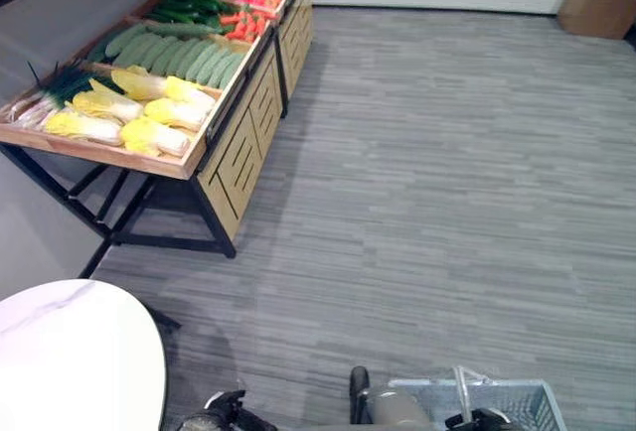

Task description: Get the vegetables into the basket

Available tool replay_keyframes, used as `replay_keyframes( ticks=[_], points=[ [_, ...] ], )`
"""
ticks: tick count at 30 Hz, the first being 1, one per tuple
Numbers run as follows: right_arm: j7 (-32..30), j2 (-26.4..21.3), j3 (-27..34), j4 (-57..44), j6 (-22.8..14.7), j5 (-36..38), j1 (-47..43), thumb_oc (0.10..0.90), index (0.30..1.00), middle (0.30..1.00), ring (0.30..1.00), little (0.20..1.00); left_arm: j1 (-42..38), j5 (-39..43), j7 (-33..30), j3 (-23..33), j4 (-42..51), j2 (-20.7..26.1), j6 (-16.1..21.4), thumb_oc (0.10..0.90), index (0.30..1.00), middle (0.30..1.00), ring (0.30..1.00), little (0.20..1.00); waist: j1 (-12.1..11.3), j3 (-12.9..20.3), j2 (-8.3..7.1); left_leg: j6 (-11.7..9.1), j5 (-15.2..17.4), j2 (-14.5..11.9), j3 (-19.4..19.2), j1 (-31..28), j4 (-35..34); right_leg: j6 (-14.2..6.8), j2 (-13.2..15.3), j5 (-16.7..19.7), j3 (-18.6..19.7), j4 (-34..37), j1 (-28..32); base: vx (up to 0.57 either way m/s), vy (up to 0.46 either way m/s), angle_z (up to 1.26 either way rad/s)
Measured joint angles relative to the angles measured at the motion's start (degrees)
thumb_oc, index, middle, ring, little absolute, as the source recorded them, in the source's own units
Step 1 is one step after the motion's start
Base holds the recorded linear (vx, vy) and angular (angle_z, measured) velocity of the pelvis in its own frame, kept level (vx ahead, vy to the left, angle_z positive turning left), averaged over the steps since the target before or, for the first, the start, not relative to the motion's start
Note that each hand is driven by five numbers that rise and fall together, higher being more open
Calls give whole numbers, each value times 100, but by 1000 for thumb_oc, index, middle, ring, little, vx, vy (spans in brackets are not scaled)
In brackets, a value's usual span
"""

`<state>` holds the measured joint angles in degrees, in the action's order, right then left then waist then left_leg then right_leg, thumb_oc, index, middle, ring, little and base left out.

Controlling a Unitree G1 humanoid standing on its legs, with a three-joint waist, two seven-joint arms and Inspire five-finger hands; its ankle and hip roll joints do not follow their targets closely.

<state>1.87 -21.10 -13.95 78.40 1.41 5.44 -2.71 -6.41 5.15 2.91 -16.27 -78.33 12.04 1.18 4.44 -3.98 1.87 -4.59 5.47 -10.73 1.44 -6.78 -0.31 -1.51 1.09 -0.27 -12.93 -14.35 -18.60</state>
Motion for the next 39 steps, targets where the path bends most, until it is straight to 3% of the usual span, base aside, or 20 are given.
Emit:
replay_keyframes(
  ticks=[3,11,17,20,22,23,24,25,26,27,28,29,31,32,33,34,35,36,37,39],
  points=[
    [-47,-52,-2,-123,-57,-1,-14,400,300,300,300,300,-47,45,-1,-5,57,-48,4,900,1000,1000,1000,1000,90,-124,-2,-379,-509,-70,6,25,-109,66,-24,-10,-227,368,268,53,-87,35],
    [-86,-116,-16,-170,-229,-1,-263,400,300,300,300,300,-128,54,-16,-4,102,-69,32,900,1000,1000,1000,1000,-36,-406,155,-463,-590,-135,-51,252,-107,233,-133,213,-320,804,341,-12,-18,7],
    [-143,-109,23,-182,-252,6,-775,400,300,300,300,300,-626,58,-61,-114,171,149,64,900,1000,1000,1000,1000,-43,-978,115,-417,-449,-58,-33,623,-207,39,8,93,-273,334,-312,51,-85,7],
    [-62,33,17,-159,-231,6,-592,400,300,300,300,300,-568,160,-83,86,181,253,49,900,1000,1000,1000,1000,-233,-1121,-101,-441,-437,64,94,1126,1210,119,-83,58,-205,848,212,109,-292,19],
    [14,166,-111,-9,-195,4,-430,400,300,300,300,300,-591,527,-41,422,412,326,267,900,1000,1000,1000,1000,-625,-1213,-461,-707,-791,385,799,2056,3455,380,-63,65,12,1063,671,152,-103,-7],
    [-5,148,-332,-25,-256,1,-438,400,300,300,300,300,-627,539,-30,379,440,298,297,900,1000,1000,1000,1000,-639,-1153,-581,-643,-723,587,865,2271,3509,377,-50,64,14,1230,768,247,9,-18],
    [-44,171,-399,12,-282,1,-627,400,300,300,300,300,-685,541,-43,343,440,296,290,900,1000,1000,1000,1000,-543,-1102,-678,-567,-723,686,587,2540,2433,116,-92,-102,-50,1486,814,314,58,-1],
    [-61,144,-379,70,-236,1,-690,400,300,300,300,300,-719,548,-50,331,437,269,289,900,1000,1000,1000,1000,-515,-1105,-604,-613,-791,559,509,2711,1216,188,-82,-204,-129,884,695,449,163,-2],
    [-138,156,-387,69,-226,1,-725,400,300,300,300,300,-700,738,-65,410,444,270,292,900,1000,1000,1000,1000,-637,-1181,-549,-530,-1089,365,385,2759,-422,259,-470,-37,-105,1358,963,454,188,-23],
    [-135,192,-511,120,-247,1,-809,400,300,300,300,300,-750,859,23,489,468,312,316,900,1000,1000,1000,1000,-807,-1216,-610,-540,-1322,479,307,2941,-538,74,-630,-11,95,1733,1344,477,266,-78],
    [-94,238,-407,229,-190,-4,-857,400,300,300,300,300,-748,852,22,458,534,223,340,900,1000,1000,1000,1000,-1019,-1200,-603,-494,-1474,490,342,2822,-538,-47,-729,-359,225,1631,1560,209,159,-135],
    [-75,247,-431,224,-225,-6,-858,400,300,300,300,300,-677,839,2,449,578,168,343,900,1000,1000,1000,1000,-1164,-1107,-616,-427,-1617,529,345,2624,-446,24,-768,-367,347,1356,1612,219,238,-169],
    [-78,267,-458,40,-371,-10,-751,400,300,300,300,300,-401,800,-32,463,497,167,275,900,1000,1000,1000,1000,-852,-723,-621,93,-1576,916,251,2462,155,184,-783,-289,630,1493,1969,215,352,-147],
    [-96,279,-395,67,-298,-9,-737,400,300,300,300,300,-413,693,-36,451,323,89,255,900,1000,1000,1000,1000,-673,-712,-624,549,-1644,1328,158,2239,-199,181,-662,-293,876,1508,2155,173,343,-95],
    [-86,276,-379,83,-268,-9,-695,400,300,300,300,300,-400,657,-30,437,246,60,233,900,1000,1000,1000,1000,-647,-677,-563,791,-1811,1418,-13,2081,-524,167,-648,-302,1007,1468,2249,135,297,-85],
    [-79,289,-386,89,-268,-10,-616,400,300,300,300,300,-361,659,-25,386,184,45,233,900,1000,1000,1000,1000,-670,-631,-472,940,-2033,1371,-172,1980,-505,66,-712,-380,1157,1430,2379,78,166,-92],
    [-71,323,-395,37,-278,-10,-579,400,300,300,300,300,-354,653,-34,293,187,73,240,900,1000,1000,1000,1000,-690,-607,-430,940,-1883,1300,-298,1819,-474,-276,-733,-608,1224,1068,2336,86,201,-100],
    [-93,318,-427,-53,-348,-19,-591,400,300,300,300,300,-480,531,-57,106,199,63,245,900,1000,1000,1000,1000,-667,-578,-293,1097,-1765,1247,-259,1773,-406,-204,-514,-1183,1206,113,1822,42,161,-77],
    [-71,268,-437,-53,-348,-16,-605,400,300,300,300,300,-495,488,-69,116,201,20,236,900,1000,1000,1000,1000,-659,-540,-194,1146,-1726,1262,-242,1766,-395,-320,-289,-1270,1235,323,1768,41,160,-47],
    [-77,276,-442,-21,-292,-43,-613,400,300,300,300,300,-589,485,-70,106,202,107,232,900,1000,1000,1000,1000,-670,-544,-240,1115,-1596,1439,-242,1766,-396,-548,239,-1001,1253,1143,1773,45,118,2]
  ],
)
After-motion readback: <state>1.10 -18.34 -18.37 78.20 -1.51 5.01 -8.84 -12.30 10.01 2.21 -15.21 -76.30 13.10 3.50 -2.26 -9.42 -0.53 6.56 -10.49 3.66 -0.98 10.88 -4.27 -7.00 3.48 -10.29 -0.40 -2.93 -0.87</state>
